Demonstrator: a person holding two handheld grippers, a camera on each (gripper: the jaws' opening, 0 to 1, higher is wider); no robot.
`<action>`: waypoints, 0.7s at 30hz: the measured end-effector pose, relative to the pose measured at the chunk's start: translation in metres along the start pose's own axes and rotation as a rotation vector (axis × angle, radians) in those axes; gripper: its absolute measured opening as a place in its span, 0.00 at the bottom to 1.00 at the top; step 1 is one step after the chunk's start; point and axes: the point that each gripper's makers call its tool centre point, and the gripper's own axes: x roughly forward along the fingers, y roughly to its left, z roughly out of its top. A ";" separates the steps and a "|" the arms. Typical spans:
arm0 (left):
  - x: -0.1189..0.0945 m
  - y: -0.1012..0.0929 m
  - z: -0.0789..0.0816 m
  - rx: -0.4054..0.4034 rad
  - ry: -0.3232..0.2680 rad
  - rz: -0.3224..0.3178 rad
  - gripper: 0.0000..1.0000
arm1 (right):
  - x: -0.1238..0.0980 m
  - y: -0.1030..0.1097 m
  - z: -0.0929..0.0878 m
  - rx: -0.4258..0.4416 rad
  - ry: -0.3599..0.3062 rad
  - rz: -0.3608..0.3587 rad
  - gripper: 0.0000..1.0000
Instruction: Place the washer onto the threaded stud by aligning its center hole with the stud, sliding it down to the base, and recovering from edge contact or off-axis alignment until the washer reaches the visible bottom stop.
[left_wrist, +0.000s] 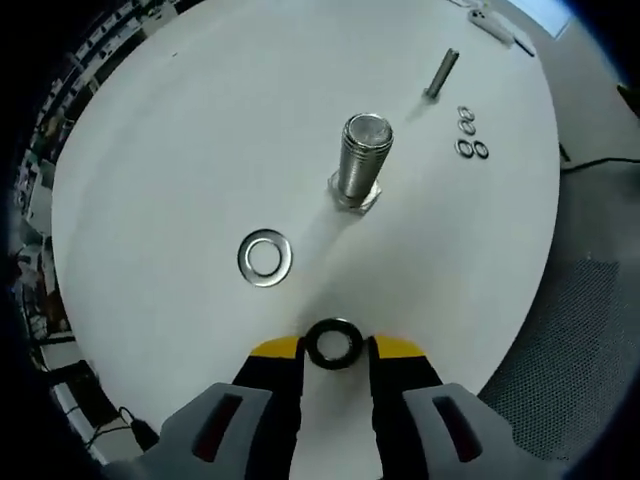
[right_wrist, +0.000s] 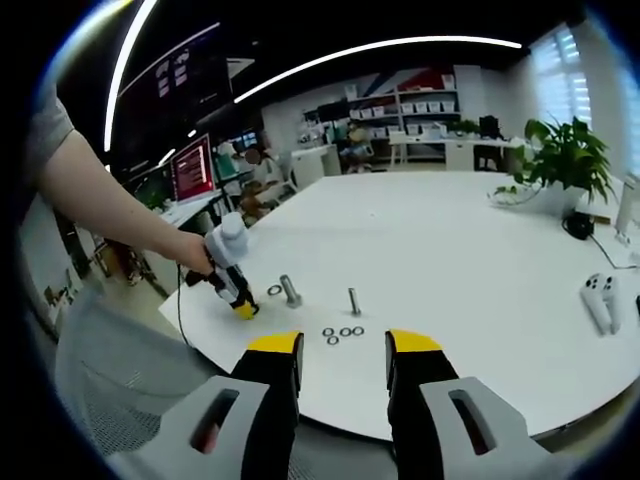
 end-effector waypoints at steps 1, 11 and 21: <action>0.000 -0.001 0.000 0.006 0.003 -0.005 0.26 | 0.000 0.000 0.000 0.000 0.000 0.000 0.35; 0.000 0.005 -0.007 0.045 0.018 0.029 0.24 | 0.000 0.000 0.000 -0.003 0.000 -0.001 0.35; 0.001 0.001 -0.006 0.018 0.008 0.033 0.29 | 0.000 -0.001 0.000 -0.008 0.001 -0.004 0.34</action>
